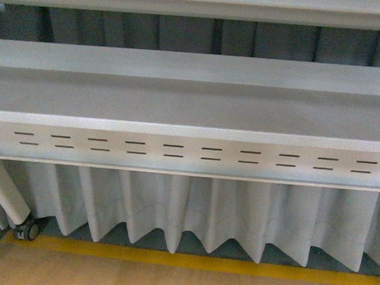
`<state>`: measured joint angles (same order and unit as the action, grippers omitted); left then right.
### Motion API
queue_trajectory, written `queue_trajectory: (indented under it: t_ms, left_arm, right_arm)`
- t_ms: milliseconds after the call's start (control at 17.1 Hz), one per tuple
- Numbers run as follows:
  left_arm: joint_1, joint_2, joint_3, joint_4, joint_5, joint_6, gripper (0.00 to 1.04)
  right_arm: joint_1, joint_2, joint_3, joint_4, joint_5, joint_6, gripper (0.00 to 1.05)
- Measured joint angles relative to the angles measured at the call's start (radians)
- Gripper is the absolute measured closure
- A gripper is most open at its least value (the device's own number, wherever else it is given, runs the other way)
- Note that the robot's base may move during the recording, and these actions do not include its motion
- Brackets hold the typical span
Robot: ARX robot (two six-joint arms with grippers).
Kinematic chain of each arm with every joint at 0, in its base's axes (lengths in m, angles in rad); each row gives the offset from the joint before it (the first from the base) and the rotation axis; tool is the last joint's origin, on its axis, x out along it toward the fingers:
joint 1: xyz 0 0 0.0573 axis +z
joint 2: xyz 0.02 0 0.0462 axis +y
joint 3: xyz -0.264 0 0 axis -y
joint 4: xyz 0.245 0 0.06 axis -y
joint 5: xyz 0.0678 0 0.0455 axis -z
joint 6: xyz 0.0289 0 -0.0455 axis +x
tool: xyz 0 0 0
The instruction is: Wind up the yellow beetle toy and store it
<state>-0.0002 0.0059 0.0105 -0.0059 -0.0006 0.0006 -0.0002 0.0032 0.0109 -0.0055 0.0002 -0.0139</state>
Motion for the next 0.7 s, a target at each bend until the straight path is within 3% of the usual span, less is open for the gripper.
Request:
queue_trajectory:
  t_ms: [701]
  left_arm:
    - [0.0, 0.0, 0.0, 0.0, 0.0, 0.0, 0.07]
  right_arm:
    - [0.0, 0.0, 0.0, 0.0, 0.0, 0.0, 0.07]
